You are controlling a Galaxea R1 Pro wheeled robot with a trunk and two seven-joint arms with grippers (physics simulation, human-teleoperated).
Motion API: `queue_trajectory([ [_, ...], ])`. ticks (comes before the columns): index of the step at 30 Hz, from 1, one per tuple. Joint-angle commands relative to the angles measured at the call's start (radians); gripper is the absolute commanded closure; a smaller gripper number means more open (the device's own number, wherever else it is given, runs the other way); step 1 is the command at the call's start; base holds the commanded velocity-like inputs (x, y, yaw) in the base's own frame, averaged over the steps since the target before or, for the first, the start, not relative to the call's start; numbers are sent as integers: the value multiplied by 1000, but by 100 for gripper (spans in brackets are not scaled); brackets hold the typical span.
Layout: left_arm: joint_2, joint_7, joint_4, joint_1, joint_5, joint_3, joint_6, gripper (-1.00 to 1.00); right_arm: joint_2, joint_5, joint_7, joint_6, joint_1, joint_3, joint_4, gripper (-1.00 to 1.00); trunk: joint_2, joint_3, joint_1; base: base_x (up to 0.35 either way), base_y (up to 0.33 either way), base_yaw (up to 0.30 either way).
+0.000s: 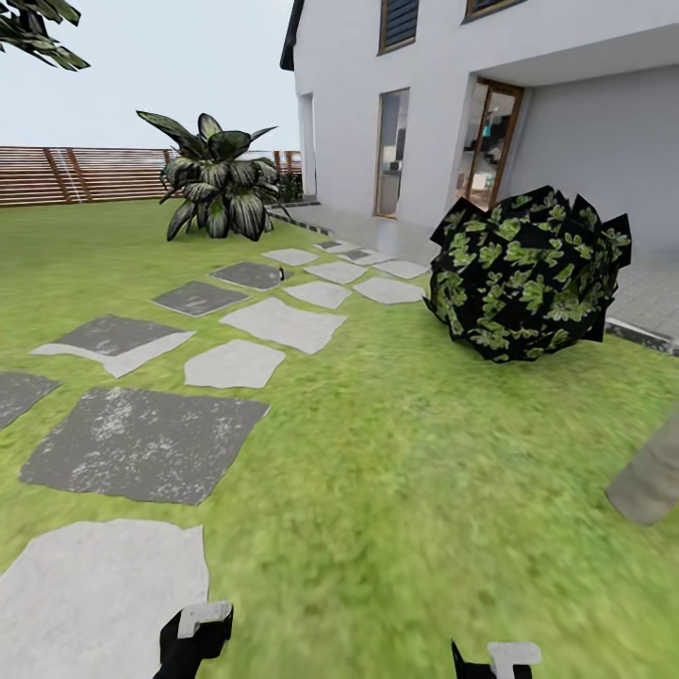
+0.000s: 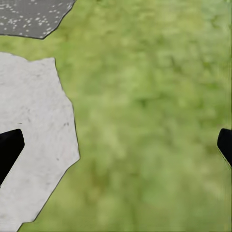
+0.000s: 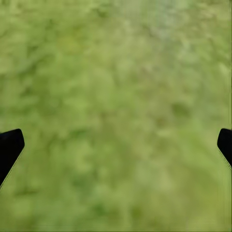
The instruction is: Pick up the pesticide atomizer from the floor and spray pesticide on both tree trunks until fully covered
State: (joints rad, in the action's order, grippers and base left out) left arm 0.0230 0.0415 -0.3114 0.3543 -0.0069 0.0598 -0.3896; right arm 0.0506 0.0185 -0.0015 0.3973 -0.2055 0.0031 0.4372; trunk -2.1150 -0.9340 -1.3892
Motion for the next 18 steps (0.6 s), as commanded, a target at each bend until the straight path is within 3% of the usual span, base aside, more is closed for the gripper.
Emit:
queue_trajectory([
  [1,0,0,0,0,0,0,0,-100,0,0,0,0,0,0,0,-100,0,0,0,338,0,0],
  [18,0,1,0,0,0,0,0,-100,1,0,0,1,0,0,0,-100,0,0,0,339,0,0],
])
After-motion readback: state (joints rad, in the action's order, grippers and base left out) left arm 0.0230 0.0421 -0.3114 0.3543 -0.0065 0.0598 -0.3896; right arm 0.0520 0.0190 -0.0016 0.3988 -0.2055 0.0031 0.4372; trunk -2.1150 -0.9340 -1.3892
